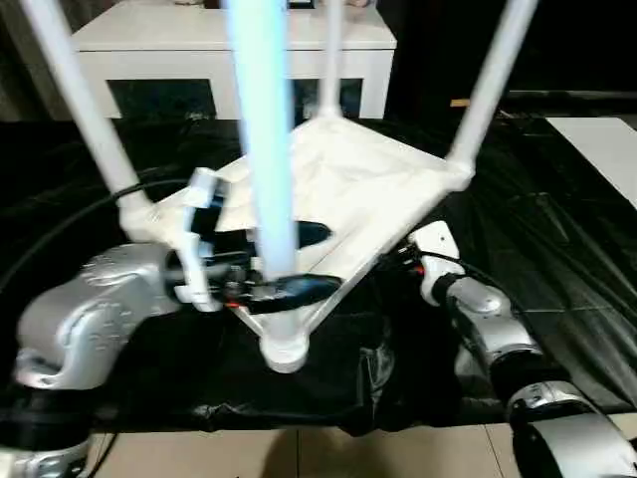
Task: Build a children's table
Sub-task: Rotate table base
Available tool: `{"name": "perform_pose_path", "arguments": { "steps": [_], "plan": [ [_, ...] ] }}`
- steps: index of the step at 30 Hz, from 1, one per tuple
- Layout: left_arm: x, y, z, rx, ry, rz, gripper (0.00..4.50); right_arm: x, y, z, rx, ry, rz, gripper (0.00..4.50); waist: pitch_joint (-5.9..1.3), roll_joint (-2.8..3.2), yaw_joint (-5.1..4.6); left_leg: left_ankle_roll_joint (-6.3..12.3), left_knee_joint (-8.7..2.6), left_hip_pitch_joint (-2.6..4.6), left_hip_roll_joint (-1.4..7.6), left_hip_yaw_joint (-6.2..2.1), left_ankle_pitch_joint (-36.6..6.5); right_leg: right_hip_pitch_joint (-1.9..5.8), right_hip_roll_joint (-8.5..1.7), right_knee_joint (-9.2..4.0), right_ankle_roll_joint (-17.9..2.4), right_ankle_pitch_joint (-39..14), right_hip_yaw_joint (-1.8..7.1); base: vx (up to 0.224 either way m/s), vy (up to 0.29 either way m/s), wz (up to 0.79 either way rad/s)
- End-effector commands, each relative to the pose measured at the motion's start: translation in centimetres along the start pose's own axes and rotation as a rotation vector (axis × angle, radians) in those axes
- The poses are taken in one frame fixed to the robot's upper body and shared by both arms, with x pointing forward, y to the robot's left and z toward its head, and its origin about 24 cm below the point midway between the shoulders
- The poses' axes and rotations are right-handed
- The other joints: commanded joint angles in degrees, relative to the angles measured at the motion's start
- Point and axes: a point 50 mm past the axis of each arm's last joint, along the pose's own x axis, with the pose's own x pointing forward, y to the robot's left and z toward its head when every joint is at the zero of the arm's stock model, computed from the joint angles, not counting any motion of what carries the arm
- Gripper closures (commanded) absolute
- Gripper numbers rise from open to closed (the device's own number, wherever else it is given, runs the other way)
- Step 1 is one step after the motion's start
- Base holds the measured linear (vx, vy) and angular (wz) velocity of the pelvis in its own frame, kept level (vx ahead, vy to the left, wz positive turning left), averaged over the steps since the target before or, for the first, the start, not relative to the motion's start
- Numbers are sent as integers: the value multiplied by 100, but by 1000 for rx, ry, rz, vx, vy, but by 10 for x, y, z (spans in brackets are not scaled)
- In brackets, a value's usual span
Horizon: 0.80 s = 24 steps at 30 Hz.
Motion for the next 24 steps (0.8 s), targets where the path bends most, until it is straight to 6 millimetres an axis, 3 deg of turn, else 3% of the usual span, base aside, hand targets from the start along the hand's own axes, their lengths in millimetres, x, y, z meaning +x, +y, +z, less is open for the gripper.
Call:
{"name": "perform_pose_path", "arguments": {
  "steps": [1, 4, 8, 14, 17, 21, 24],
  "plan": [
    [16, -5, 1, 15, 22, -73, 7, 13, 22, 22, -48, -73, 103, 74, -366, 4, 47, 49, -448, 65, 100, -4, -1245, 329, -181, -323, -1418, -908, 139, 0, 0, 0],
    [35, -6, 2, 22, 8, -131, 7, 16, 36, 23, -42, -89, 152, 74, -372, -3, 46, 82, -436, 73, 99, 7, -1170, 327, -179, -318, -1466, -767, 146, 0, 0, 0],
    [48, -3, 0, 41, 3, -141, 7, 17, 48, 22, -36, -100, 197, 74, -382, 3, 44, 156, -429, 53, 98, -1, -1048, 352, -185, -304, -1514, -592, 139, 0, 0, 0],
    [59, 8, -3, 86, -21, -84, 7, 17, 58, 20, -41, -109, 229, 74, -380, 26, 54, 175, -432, 81, 111, 0, -1157, 339, -183, -326, -1546, -569, 143, 0, 0, 0],
    [64, 24, -9, 160, 17, 55, 7, 17, 57, 19, -47, -108, 220, 74, -373, 41, 55, 144, -454, 88, 120, -14, -1323, 340, -185, -350, -1485, -663, 139, 0, 0, 0],
    [57, 62, -16, 302, 123, 366, 7, 14, 36, 15, -60, -73, 98, 74, -387, 41, 89, 114, -443, 94, 111, -25, -1263, 343, -190, -351, -1410, -619, 136, 0, 0, 0],
    [51, 68, -17, 328, 143, 409, 7, 12, 25, 15, -63, -70, 48, 74, -373, 9, 63, 82, -458, 64, 97, -34, -1418, 365, -211, -383, -1292, -1014, 131, 0, 0, 0]
  ]
}}
